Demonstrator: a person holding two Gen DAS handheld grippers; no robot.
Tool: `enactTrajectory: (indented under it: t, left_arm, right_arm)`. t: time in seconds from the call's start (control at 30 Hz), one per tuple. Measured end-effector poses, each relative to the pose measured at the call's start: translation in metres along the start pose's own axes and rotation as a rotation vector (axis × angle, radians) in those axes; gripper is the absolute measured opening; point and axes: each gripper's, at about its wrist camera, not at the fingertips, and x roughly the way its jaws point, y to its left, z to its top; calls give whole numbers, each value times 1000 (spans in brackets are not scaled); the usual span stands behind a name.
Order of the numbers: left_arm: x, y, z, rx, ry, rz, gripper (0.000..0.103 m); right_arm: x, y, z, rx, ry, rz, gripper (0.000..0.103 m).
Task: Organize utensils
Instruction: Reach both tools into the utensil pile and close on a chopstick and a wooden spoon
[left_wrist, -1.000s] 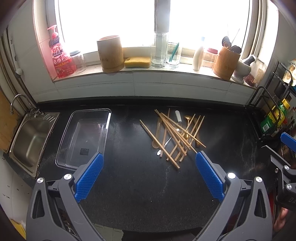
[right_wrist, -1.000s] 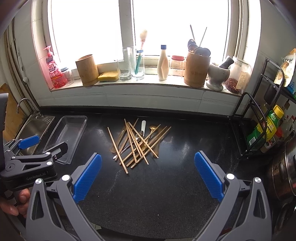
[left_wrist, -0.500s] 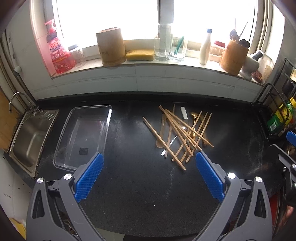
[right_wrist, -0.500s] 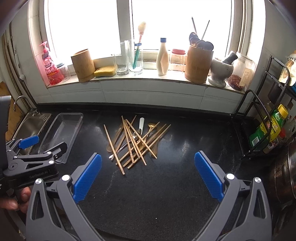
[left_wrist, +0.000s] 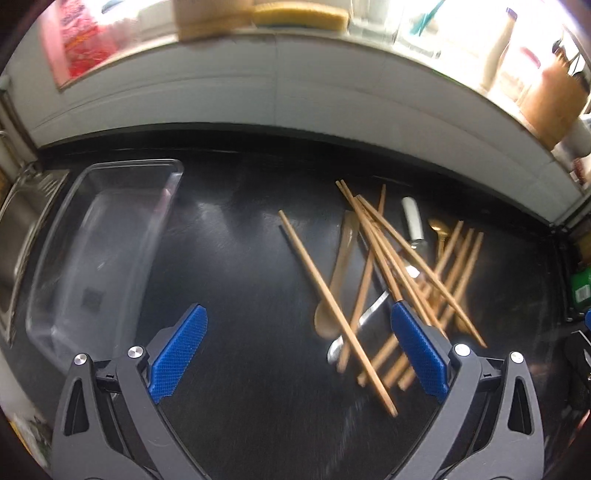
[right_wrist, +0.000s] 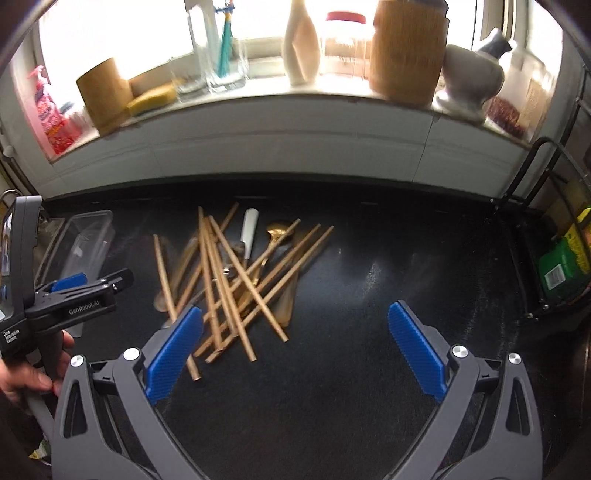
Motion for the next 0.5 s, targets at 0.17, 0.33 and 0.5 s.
enactTrajectory:
  t: [0.17, 0.33, 0.5]
  left_arm:
    - [57, 7, 8, -32, 80, 40, 96]
    - [94, 19, 16, -102, 142, 72, 94]
    - [99, 17, 21, -98, 117, 111, 90]
  right_arm:
    - [65, -19, 5, -2, 81, -49, 97]
    - [103, -30, 4, 25, 149, -46, 97]
    - [127, -30, 4, 21, 182, -38, 97]
